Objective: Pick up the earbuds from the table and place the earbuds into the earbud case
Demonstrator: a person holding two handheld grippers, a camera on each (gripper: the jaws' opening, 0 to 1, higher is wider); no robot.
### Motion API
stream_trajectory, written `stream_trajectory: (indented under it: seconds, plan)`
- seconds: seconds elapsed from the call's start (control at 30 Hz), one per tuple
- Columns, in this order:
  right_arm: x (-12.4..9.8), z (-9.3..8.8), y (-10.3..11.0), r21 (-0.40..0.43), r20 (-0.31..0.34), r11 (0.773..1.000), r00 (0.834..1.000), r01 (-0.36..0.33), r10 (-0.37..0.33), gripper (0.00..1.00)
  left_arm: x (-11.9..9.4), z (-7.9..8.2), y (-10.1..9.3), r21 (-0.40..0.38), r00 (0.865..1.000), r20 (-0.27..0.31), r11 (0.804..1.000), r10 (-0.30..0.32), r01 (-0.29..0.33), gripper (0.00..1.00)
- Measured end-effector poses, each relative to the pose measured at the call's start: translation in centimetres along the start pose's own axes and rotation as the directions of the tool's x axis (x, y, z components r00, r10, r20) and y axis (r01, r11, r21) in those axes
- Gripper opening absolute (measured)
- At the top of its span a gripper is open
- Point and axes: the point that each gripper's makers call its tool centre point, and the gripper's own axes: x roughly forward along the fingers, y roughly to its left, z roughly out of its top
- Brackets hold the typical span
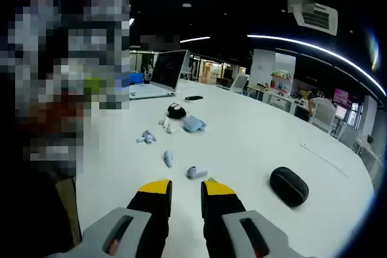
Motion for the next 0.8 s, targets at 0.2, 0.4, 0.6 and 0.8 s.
stream_trajectory:
  seconds: [0.2,0.4,0.6,0.8]
  plan:
    - [-0.1,1.7,-0.8,-0.478,-0.202,0.871,0.979,-0.110,0.012,0.19,1.1,-0.2,-0.2,-0.008,0.999,0.012,0.999,-0.036,0.036,0.18]
    - [2.0,3.6,0.9,-0.829,-0.358,0.451,0.933,-0.332,0.029,0.17,1.4,0.1,-1.0,-0.003,0.998,0.038,0.999,-0.048,0.048,0.18]
    - [4.0,0.5,2.0,-0.806,-0.591,0.004,0.806,-0.591,-0.017,0.17,0.8,0.5,-1.0,0.000,0.999,0.044,1.000,-0.015,0.015,0.18]
    - [6.0,-0.1,0.5,-0.665,-0.584,-0.478,0.799,-0.574,-0.146,0.18,0.1,0.8,-0.9,0.008,0.998,0.058,1.000,0.014,-0.015,0.18]
